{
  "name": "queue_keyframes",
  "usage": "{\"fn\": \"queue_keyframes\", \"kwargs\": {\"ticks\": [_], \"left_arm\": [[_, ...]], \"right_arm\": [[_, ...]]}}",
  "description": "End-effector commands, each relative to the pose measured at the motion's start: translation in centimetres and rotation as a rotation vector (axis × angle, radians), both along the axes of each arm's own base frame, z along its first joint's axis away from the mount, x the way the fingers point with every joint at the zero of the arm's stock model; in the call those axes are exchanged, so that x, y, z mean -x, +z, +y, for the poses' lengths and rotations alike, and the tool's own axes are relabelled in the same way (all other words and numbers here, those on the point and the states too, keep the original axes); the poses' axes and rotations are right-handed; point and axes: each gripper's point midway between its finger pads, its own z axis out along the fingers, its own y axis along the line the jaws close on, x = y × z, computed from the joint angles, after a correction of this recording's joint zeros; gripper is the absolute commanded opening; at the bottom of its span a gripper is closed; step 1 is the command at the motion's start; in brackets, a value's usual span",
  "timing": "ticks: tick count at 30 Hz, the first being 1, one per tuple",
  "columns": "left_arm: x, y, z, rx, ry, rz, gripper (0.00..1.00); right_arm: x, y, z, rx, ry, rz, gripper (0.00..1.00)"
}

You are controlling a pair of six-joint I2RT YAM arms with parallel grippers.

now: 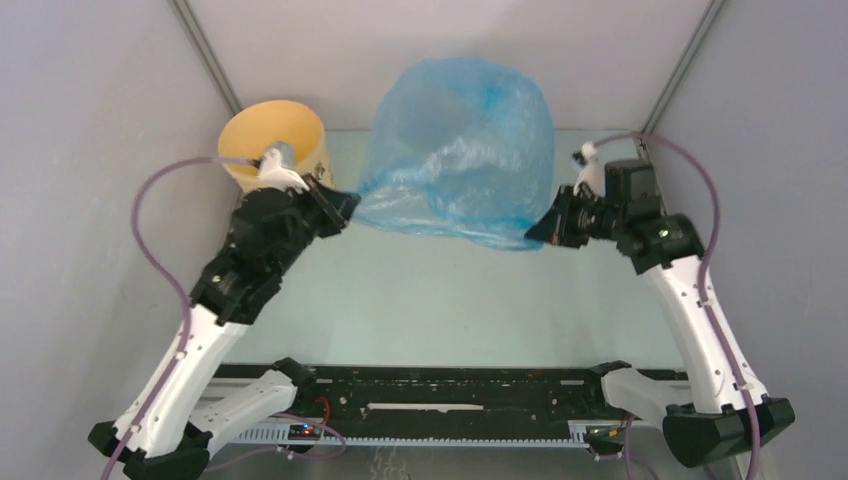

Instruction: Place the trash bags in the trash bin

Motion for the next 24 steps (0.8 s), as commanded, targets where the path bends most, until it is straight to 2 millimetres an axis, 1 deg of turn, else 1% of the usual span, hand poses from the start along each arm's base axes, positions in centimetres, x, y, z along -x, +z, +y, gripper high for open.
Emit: {"fn": "queue_keyframes", "kwargs": {"ticks": [1, 2, 3, 4, 5, 6, 7, 8, 10, 12, 13, 14, 16, 17, 18, 22, 24], "left_arm": [[0.0, -14.5, -1.5, -0.092, -0.042, 0.312, 0.0], [0.8, -17.2, -2.3, -0.084, -0.087, 0.392, 0.0], [2.0, -19.2, -3.1, -0.073, -0.138, 0.459, 0.0], [3.0, -20.2, -3.5, -0.069, -0.165, 0.49, 0.0], [3.8, -20.4, -3.5, -0.078, -0.171, 0.485, 0.0], [4.6, -19.7, -3.5, -0.077, -0.179, 0.453, 0.0], [4.9, -18.6, -3.2, -0.07, -0.17, 0.406, 0.0], [5.4, -17.0, -3.1, -0.041, -0.177, 0.356, 0.0], [6.1, -13.4, -2.7, 0.021, -0.193, 0.263, 0.0], [6.5, -10.0, -2.0, 0.046, -0.185, 0.184, 0.0], [6.6, -8.1, -1.5, 0.052, -0.175, 0.145, 0.0], [6.5, -6.3, -1.3, 0.049, -0.168, 0.109, 0.0], [6.1, -2.8, -1.0, 0.051, -0.158, 0.047, 0.0], [5.7, -1.5, -1.1, 0.048, -0.155, 0.028, 0.0], [5.4, -0.2, -1.4, 0.046, -0.156, 0.012, 0.0], [3.7, 1.9, -2.2, 0.012, -0.148, 0.032, 0.0], [3.2, 2.9, -2.4, 0.016, -0.141, 0.043, 0.0]], "right_arm": [[0.5, -11.1, 0.0, 0.053, -0.02, 0.177, 0.0], [1.9, -13.9, 0.1, 0.067, -0.001, 0.29, 0.0], [3.5, -15.8, 0.8, 0.072, 0.045, 0.367, 0.0], [5.1, -16.7, 1.4, 0.097, 0.084, 0.395, 0.0], [6.3, -16.9, 1.7, 0.138, 0.104, 0.384, 0.0], [7.2, -16.5, 1.9, 0.171, 0.116, 0.342, 0.0], [7.8, -15.5, 2.1, 0.167, 0.121, 0.297, 0.0], [8.3, -14.2, 2.2, 0.139, 0.123, 0.269, 0.0], [8.9, -11.3, 2.2, 0.073, 0.112, 0.224, 0.0], [9.2, -8.3, 2.3, 0.025, 0.115, 0.185, 0.0], [9.1, -6.8, 2.3, 0.008, 0.112, 0.163, 0.0], [8.8, -4.9, 2.3, -0.013, 0.11, 0.127, 0.0], [8.2, -2.0, 2.3, -0.046, 0.101, 0.081, 0.0], [7.7, -0.8, 2.2, -0.057, 0.094, 0.056, 0.0], [7.1, 0.1, 2.0, -0.062, 0.083, 0.031, 0.0], [4.9, 2.4, 0.9, -0.068, 0.042, -0.002, 0.0], [4.3, 3.8, 0.2, -0.083, 0.026, -0.018, 0.0]]}}
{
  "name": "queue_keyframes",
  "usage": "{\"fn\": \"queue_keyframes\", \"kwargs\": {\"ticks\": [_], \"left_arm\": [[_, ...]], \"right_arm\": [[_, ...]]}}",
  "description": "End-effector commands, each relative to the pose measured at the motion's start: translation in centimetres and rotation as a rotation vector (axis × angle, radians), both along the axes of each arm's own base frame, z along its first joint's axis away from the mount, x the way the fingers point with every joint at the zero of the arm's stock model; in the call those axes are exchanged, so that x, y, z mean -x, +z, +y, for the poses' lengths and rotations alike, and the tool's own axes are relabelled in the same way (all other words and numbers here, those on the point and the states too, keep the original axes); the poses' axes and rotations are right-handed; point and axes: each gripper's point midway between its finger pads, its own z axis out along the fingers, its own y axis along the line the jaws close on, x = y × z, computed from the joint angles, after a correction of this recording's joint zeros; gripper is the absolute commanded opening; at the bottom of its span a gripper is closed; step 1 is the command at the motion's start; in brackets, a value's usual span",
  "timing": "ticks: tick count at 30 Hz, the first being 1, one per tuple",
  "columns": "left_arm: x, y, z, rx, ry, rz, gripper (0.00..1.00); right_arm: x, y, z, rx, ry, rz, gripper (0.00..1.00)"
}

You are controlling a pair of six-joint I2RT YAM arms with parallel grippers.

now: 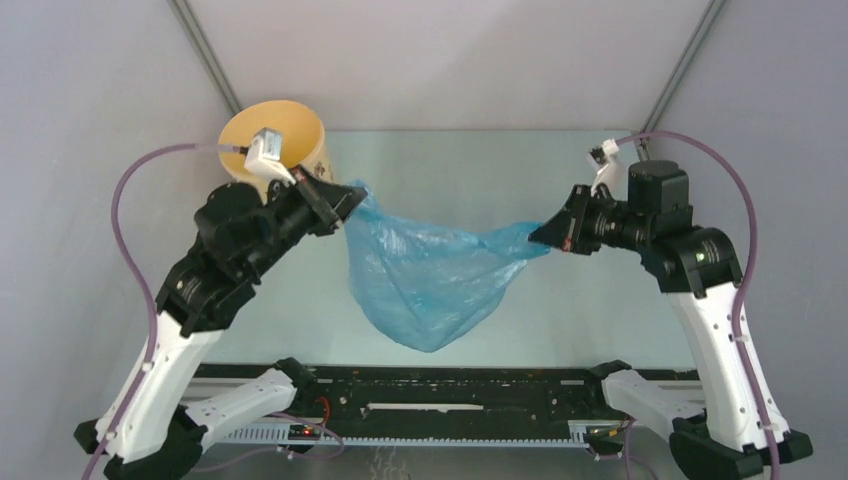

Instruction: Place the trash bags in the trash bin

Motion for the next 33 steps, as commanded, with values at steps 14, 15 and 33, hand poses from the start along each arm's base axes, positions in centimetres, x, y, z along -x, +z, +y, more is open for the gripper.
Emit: {"fn": "queue_keyframes", "kwargs": {"ticks": [14, 15, 33], "left_arm": [[0.4, 9.5, 2.9, 0.132, 0.068, -0.244, 0.0], [0.4, 9.5, 3.3, 0.135, 0.091, -0.252, 0.0], [-1.9, 1.1, 1.7, 0.166, 0.066, -0.076, 0.01]], "right_arm": [[-0.5, 8.6, -1.2, -0.067, -0.003, -0.106, 0.0], [-0.5, 8.9, -1.1, -0.072, 0.005, -0.116, 0.0], [-2.9, 4.1, -2.1, -0.058, -0.046, -0.036, 0.0]]}}
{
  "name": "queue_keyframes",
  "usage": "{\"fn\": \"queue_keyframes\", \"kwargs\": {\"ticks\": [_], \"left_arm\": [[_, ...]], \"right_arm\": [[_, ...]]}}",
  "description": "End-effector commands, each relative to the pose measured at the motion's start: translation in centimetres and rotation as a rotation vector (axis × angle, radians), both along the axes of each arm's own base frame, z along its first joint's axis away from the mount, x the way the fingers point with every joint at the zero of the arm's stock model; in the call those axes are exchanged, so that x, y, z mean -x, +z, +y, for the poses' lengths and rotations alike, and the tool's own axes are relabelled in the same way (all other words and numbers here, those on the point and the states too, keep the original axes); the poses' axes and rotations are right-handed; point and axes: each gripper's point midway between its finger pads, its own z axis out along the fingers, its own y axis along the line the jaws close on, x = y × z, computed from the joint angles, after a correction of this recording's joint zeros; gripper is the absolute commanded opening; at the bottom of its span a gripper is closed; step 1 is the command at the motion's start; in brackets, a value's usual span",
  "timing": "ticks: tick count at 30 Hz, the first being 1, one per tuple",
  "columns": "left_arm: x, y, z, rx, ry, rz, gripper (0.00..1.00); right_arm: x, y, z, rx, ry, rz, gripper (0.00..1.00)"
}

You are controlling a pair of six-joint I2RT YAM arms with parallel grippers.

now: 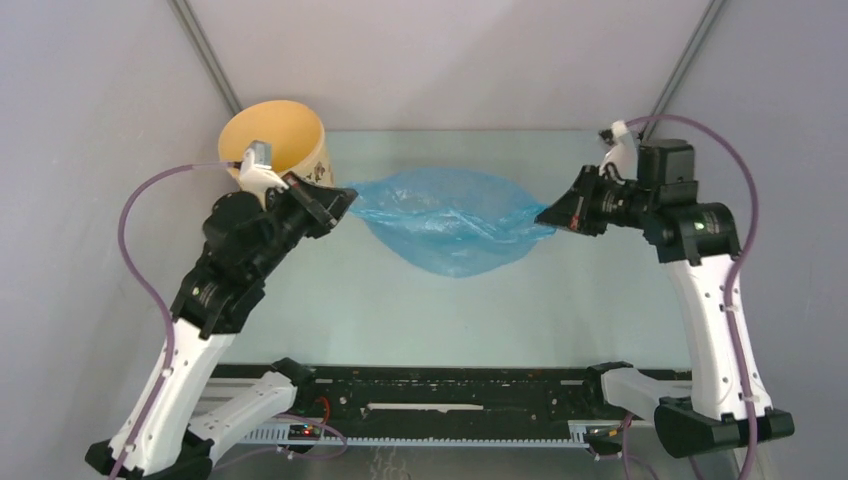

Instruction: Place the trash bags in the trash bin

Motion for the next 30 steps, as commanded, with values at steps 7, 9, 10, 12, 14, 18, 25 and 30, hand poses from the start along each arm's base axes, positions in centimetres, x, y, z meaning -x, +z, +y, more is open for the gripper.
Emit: {"fn": "queue_keyframes", "kwargs": {"ticks": [7, 9, 10, 12, 14, 18, 25, 30], "left_arm": [[1.2, 2.8, -0.9, 0.113, -0.069, -0.123, 0.15], [1.2, 2.3, -0.4, 0.069, -0.054, -0.113, 0.32], [1.2, 2.0, -0.1, 0.039, -0.043, -0.101, 0.44], [1.0, 1.1, 1.4, -0.042, 0.017, -0.064, 0.7], [1.0, 0.3, 3.0, -0.128, 0.077, -0.031, 0.88], [0.8, 0.5, 6.4, -0.274, 0.214, -0.002, 1.0], [-2.5, 1.9, 10.3, -0.476, 0.41, 0.041, 1.0], [-7.0, 0.9, 11.4, -0.612, 0.489, 0.142, 1.0]], "right_arm": [[0.1, 6.3, -1.9, -0.052, -0.08, -0.184, 0.0], [0.0, 6.5, -2.7, -0.027, -0.13, -0.182, 0.0], [-0.1, 6.5, -3.2, -0.009, -0.157, -0.179, 0.0], [0.0, 6.5, -3.9, 0.02, -0.198, -0.172, 0.0], [0.1, 6.2, -4.5, 0.048, -0.236, -0.157, 0.0], [0.6, 5.1, -5.8, 0.101, -0.302, -0.137, 0.0], [1.7, 3.9, -5.1, 0.08, -0.263, -0.106, 0.0], [2.9, 4.2, -4.5, 0.049, -0.228, -0.12, 0.0]]}}
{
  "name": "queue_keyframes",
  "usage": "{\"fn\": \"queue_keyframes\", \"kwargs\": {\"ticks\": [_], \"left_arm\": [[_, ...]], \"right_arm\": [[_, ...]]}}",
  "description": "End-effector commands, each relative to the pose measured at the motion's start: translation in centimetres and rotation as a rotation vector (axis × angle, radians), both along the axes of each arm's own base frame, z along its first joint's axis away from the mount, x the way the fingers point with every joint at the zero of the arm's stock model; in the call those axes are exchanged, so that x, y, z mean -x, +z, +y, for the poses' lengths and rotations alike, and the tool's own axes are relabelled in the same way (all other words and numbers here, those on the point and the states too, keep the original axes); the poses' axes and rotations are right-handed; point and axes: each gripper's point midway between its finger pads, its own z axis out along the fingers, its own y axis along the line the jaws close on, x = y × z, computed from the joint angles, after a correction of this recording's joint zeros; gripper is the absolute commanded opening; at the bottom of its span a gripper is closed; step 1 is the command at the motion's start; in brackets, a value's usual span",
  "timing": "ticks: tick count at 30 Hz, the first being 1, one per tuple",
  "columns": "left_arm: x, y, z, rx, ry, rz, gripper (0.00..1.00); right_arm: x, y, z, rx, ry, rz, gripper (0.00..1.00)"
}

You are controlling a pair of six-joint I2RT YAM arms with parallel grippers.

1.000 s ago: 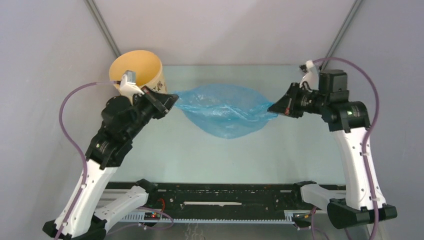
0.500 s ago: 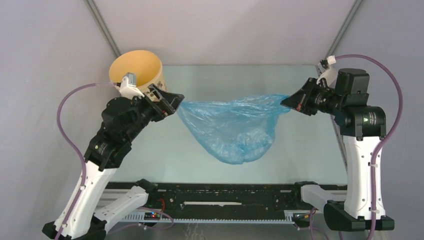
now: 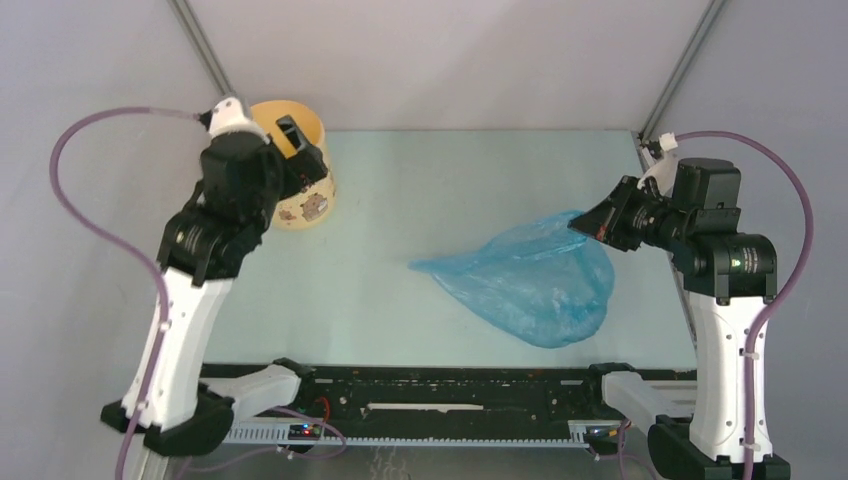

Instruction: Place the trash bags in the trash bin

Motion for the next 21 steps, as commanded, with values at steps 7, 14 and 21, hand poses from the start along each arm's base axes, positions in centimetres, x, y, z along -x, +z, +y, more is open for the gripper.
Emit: {"fn": "queue_keyframes", "kwargs": {"ticks": [7, 14, 21], "left_arm": [[-10.7, -3.9, 3.2, -0.195, 0.128, 0.224, 1.0], [-17.4, -6.8, 4.7, -0.339, 0.161, 0.337, 0.99], [-19.9, -11.6, 5.4, -0.302, 0.109, 0.433, 0.89]], "right_arm": [[1.9, 1.2, 0.6, -0.023, 0.047, -0.025, 0.0], [1.9, 2.0, 0.1, 0.015, 0.041, -0.05, 0.0], [1.6, 1.9, 0.0, 0.015, 0.029, -0.04, 0.0]]}}
